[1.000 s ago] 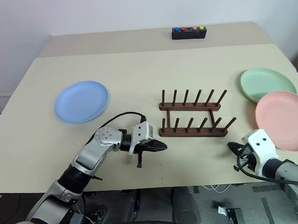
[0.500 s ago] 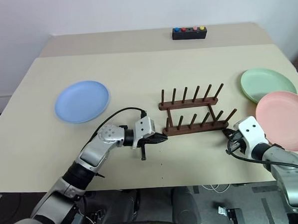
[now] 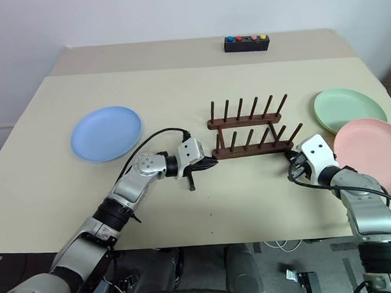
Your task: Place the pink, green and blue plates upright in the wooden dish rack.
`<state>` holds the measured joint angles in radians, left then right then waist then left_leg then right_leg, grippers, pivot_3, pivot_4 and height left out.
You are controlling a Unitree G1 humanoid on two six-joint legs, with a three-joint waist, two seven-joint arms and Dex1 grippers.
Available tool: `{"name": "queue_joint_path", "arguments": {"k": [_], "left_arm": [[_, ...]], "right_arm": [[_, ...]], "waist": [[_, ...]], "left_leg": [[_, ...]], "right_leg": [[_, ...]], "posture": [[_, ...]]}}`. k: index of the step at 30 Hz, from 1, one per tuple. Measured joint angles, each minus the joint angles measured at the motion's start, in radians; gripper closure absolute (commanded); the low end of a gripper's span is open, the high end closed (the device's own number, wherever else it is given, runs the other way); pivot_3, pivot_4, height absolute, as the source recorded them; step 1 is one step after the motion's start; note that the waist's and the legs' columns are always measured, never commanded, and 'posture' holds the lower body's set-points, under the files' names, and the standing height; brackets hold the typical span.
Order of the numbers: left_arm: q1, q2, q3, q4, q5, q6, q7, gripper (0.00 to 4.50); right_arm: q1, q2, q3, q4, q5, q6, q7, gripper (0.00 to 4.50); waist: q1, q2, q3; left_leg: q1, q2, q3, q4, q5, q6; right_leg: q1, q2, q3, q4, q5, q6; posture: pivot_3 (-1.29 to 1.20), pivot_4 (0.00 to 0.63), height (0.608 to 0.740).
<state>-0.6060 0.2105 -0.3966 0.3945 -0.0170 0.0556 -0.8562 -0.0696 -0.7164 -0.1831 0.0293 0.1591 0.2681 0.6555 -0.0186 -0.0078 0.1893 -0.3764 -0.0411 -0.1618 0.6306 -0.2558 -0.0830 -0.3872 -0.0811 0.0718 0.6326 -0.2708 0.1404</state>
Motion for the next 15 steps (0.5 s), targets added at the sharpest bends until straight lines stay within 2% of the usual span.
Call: {"name": "queue_joint_path", "arguments": {"k": [15], "left_arm": [[-0.015, -0.016, 0.026, 0.063, 0.019, -0.063, 0.029, 4.43]], "right_arm": [[0.0, 0.0, 0.005, 0.038, -0.014, -0.077, 0.018, 4.48]], "waist": [[0.002, 0.0, 0.0]], "left_leg": [[0.0, 0.0, 0.0, 0.0, 0.0, 0.0]], "right_leg": [[0.0, 0.0, 0.0, 0.0, 0.0, 0.0]], "posture": [[0.0, 0.15, 0.74]]}}
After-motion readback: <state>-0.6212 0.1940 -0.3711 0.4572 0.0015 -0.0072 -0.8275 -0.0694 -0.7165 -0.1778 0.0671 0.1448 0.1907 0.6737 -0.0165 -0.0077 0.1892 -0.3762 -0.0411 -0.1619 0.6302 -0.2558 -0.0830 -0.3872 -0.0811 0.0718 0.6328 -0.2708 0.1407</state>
